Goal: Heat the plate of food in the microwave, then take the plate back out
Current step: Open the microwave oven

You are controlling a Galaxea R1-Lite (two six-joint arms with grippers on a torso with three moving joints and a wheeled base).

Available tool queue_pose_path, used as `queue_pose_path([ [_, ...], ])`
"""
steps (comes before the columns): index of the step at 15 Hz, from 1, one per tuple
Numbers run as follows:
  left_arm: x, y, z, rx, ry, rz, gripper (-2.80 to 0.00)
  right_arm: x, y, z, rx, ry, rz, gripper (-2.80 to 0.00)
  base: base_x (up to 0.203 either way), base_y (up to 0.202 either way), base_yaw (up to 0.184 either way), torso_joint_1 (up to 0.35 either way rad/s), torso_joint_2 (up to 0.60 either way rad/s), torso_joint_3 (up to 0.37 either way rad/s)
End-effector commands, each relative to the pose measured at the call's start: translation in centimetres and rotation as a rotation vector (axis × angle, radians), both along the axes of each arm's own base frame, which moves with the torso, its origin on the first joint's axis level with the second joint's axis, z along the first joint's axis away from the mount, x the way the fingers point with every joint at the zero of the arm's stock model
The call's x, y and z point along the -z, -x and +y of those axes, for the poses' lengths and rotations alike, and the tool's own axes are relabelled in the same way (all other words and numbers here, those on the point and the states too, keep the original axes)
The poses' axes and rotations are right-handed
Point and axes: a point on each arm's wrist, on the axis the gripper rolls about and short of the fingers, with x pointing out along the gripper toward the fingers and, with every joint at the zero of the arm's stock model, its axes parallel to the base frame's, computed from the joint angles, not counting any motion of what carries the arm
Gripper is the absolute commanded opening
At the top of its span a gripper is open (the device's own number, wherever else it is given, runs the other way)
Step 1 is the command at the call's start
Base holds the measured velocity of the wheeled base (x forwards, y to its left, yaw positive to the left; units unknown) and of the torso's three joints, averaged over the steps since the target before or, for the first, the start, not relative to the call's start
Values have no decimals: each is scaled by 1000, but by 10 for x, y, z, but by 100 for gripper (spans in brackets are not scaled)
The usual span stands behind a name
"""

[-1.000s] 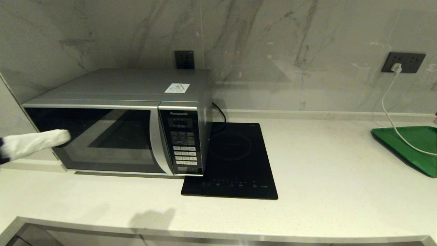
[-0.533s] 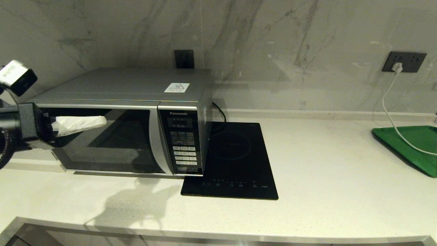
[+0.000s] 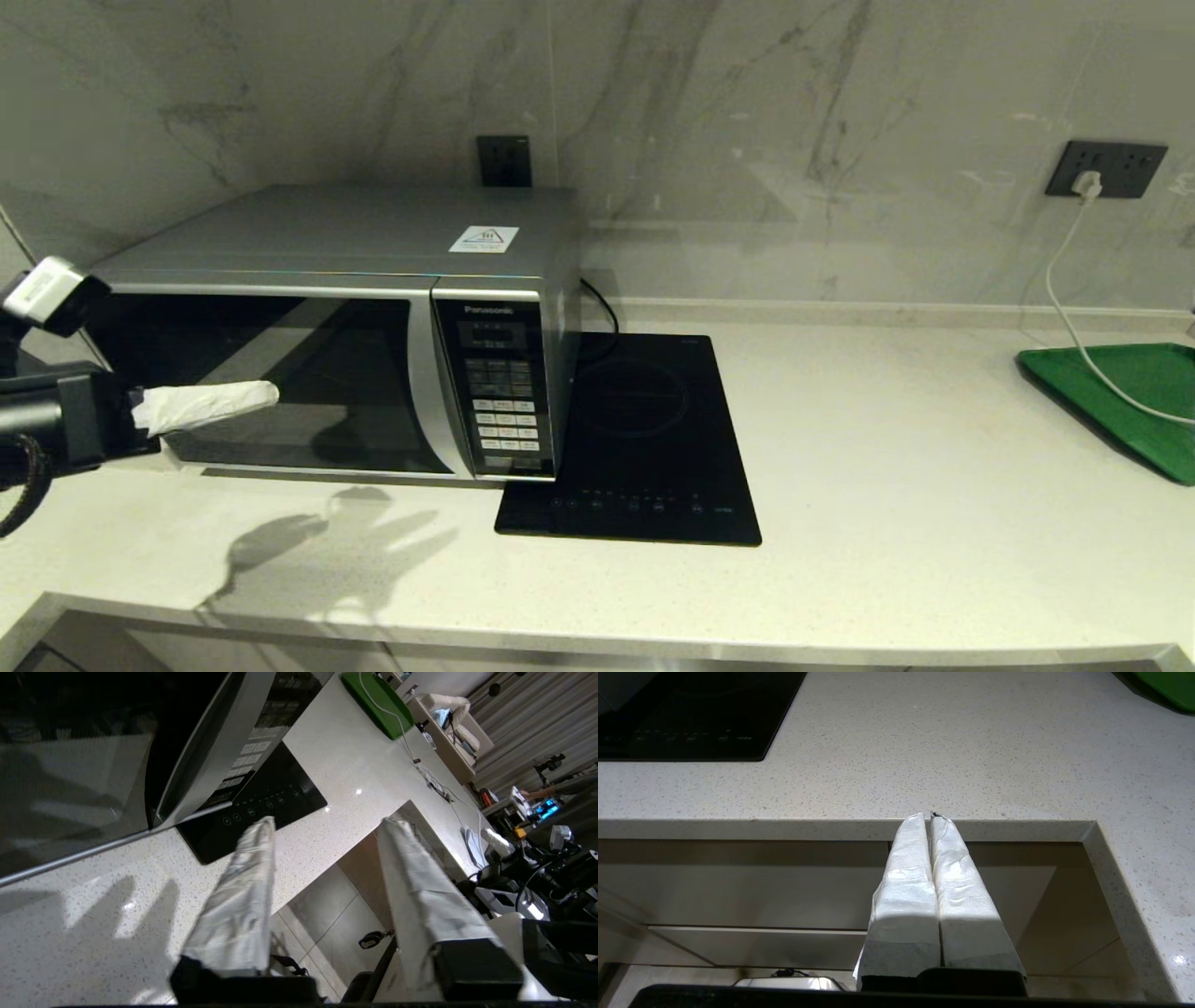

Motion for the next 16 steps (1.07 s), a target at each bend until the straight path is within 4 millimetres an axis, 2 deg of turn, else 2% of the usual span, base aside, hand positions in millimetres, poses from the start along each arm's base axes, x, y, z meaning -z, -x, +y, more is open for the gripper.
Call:
queue_pose_path([
  [1, 19, -9, -1, 26, 15, 40, 0, 0, 0, 0, -1, 0, 2, -280, 0, 0, 0, 0, 0, 0],
  [4, 39, -27, -6, 72, 13, 49, 0, 0, 0, 0, -2, 0, 2, -280, 0, 0, 0, 0, 0, 0],
  [6, 52, -46, -13, 124, -20, -20, 0, 0, 0, 0, 0, 0, 2, -280, 0, 0, 0, 0, 0, 0],
  [10, 69, -69, -23, 193, -69, -123, 0, 0, 0, 0, 0, 0, 2, -280, 0, 0, 0, 0, 0, 0],
  [16, 76, -82, -38, 263, -74, -169, 0, 0, 0, 0, 0, 0, 2, -280, 0, 0, 0, 0, 0, 0],
])
